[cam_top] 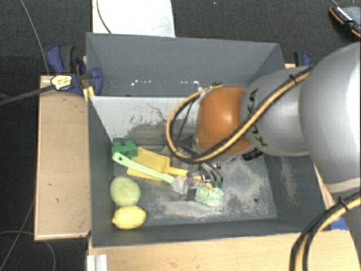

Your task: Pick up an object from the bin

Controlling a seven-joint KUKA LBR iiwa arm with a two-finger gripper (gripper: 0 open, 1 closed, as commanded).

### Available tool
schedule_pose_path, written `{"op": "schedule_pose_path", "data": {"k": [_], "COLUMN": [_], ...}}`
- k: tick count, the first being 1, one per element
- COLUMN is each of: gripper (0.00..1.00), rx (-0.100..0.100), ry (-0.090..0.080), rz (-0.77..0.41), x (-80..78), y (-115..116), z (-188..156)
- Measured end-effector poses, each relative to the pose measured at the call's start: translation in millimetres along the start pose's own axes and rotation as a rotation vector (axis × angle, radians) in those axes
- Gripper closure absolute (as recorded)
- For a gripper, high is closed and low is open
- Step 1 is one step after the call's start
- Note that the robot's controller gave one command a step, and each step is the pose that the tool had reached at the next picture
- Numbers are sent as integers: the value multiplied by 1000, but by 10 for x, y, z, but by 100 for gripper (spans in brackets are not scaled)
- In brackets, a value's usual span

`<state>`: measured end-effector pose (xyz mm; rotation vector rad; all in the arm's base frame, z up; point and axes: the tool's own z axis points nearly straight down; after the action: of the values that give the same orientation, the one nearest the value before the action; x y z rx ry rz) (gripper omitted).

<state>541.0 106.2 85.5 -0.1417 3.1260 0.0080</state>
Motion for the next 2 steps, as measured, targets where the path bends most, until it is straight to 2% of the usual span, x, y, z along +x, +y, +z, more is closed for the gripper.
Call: {"op": "schedule_pose_path", "data": {"k": [1, 2], "gripper": [0, 0], "rx": [2, 3], "ry": [1, -7], "rz": [81, -17], "x": [-322, 209], "y": [299, -357], "z": [151, -467]}}
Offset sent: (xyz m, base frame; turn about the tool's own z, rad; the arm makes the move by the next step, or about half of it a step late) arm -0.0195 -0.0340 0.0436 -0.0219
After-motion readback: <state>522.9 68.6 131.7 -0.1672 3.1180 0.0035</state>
